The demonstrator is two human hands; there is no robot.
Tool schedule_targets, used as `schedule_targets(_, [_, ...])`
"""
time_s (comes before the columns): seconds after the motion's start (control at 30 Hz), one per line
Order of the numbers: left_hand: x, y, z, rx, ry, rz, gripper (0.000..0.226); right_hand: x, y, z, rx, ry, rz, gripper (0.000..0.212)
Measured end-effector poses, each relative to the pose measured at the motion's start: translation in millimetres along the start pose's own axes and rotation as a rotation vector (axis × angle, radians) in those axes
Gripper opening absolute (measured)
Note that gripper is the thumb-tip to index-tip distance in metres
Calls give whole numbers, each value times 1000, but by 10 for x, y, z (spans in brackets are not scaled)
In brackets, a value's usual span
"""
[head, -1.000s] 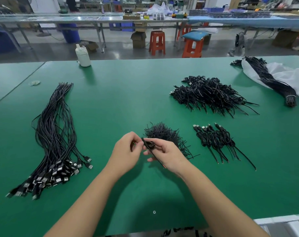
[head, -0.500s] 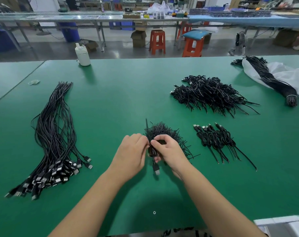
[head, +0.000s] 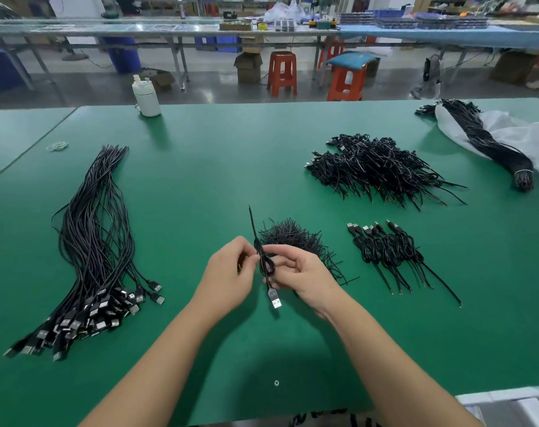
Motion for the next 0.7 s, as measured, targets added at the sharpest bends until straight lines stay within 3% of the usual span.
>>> schedule_targets(0.13, [-17, 20, 11, 49, -77, -30, 25, 21, 5, -42, -19, -56, 47, 51])
schedule_targets(0.33, [-15, 18, 34, 63, -79, -46, 25, 38, -11, -107, 226, -152, 120, 29])
schedule_targets(0.5, [-5, 35, 175, -60, 146, 12, 23, -10, -36, -69, 179, -83, 190, 16])
schedule_targets(0.7, [56, 57, 296, -431, 581, 100, 22, -35, -14, -11, -52, 135, 85, 29])
Point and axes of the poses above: each hand's wrist, its own x-axis away from the middle knuckle, its own y-axis out of the palm, z = x × y, the point moved 4 cm from there along -x, towards the middle knuckle, and after that the axes turned 1 degree about -x, right-handed, at the moved point
